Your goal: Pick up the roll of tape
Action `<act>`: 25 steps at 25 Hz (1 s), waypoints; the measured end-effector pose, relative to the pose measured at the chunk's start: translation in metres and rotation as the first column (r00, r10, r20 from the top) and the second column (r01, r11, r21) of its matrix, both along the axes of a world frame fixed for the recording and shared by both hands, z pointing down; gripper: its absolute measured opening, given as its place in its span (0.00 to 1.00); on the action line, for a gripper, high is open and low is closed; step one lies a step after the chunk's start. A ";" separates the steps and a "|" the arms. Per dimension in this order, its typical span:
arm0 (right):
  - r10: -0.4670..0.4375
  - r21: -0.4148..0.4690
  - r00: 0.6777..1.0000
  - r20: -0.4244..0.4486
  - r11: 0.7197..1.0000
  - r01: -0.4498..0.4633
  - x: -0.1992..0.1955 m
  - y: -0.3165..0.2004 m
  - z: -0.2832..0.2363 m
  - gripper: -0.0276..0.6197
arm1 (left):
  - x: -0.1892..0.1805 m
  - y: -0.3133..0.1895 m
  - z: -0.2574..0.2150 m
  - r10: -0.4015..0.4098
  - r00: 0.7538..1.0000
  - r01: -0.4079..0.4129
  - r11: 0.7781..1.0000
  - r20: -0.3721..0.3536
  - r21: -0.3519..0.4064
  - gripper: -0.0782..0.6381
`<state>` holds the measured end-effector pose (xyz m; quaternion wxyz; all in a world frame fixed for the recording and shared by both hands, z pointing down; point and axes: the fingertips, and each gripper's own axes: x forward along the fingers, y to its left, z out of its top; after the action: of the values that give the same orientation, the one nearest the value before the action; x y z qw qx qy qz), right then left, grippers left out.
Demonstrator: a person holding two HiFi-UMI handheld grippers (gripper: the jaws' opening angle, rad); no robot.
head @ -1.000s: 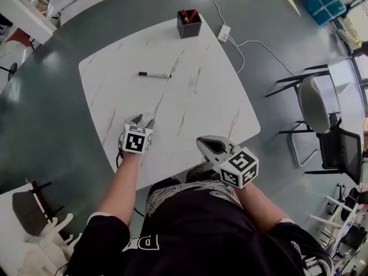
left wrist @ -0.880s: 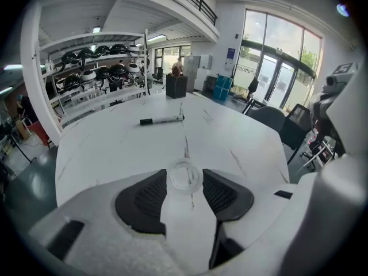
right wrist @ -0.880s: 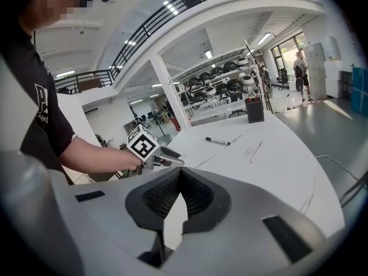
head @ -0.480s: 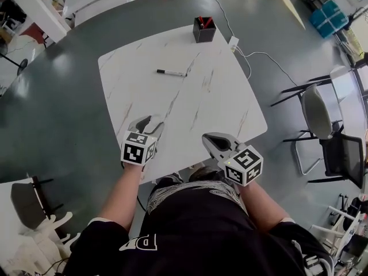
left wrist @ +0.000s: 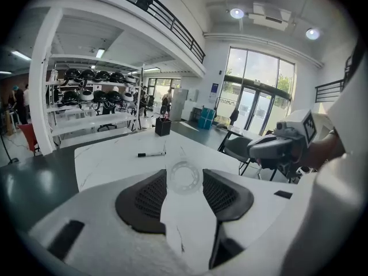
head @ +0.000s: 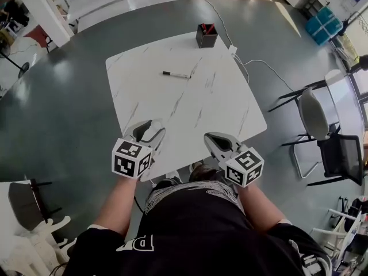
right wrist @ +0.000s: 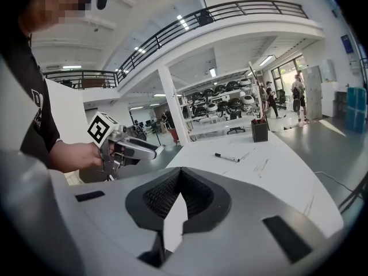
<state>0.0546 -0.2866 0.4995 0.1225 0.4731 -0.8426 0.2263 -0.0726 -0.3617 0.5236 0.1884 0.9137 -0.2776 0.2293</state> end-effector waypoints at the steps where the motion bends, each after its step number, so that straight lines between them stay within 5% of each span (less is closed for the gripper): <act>1: -0.001 0.007 1.000 -0.001 1.000 0.001 -0.003 0.001 -0.002 0.05 | -0.002 0.003 -0.004 0.003 1.000 -0.003 1.000 -0.007 0.007 0.40; 16: -0.087 0.077 0.996 0.005 0.993 0.087 -0.028 0.003 -0.033 0.05 | -0.029 0.037 -0.054 -0.049 0.995 0.055 0.996 -0.088 0.070 0.40; 25: -0.245 0.104 0.969 0.014 0.964 0.243 -0.021 0.034 -0.055 0.05 | -0.007 0.088 -0.069 -0.160 0.979 0.171 0.982 -0.129 0.077 0.40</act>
<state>0.0336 -0.2529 0.4442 0.1138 0.3684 -0.9064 0.1726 -0.0795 -0.2732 0.4547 0.1834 0.9071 -0.3504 0.1440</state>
